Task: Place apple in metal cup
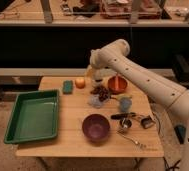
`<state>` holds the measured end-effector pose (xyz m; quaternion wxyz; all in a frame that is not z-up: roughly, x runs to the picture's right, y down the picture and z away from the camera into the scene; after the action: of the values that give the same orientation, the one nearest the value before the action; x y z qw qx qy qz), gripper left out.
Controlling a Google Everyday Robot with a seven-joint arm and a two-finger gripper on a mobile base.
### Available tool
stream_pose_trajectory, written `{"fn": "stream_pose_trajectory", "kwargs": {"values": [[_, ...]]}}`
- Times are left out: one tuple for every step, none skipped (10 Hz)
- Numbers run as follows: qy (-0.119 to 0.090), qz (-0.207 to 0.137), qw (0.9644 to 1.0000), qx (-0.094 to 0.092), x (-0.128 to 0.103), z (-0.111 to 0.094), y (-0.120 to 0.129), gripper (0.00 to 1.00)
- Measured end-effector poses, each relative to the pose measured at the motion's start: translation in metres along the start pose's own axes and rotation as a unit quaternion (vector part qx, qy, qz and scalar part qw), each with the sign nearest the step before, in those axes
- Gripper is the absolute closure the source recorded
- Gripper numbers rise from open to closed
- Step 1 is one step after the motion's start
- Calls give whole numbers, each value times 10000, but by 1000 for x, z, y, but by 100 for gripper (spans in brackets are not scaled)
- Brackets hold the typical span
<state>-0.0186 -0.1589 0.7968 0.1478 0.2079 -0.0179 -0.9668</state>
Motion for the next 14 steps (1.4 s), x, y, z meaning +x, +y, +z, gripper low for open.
{"fn": "stream_pose_trajectory", "kwargs": {"values": [[21,-104,9999,82,7,8,1,20],[5,-180,9996,210,12,19,1,20],[-27,-210,9993,317,12,29,-1,20],[-42,-229,9987,453,14,41,-5,20],[-69,-209,9978,619,12,58,-10,20],[-167,-191,9968,759,5,75,-15,20],[-247,-186,9959,846,-1,87,-21,20],[-305,-218,9951,916,0,100,-28,20],[-318,-172,9948,956,2,108,-32,20],[-350,-123,9946,969,2,118,-35,20],[-383,-82,9942,999,2,127,-38,20],[-409,-82,9935,1056,8,140,-44,20],[-425,-79,9931,1091,12,146,-48,20],[-472,-67,9926,1121,10,153,-53,20]]}}
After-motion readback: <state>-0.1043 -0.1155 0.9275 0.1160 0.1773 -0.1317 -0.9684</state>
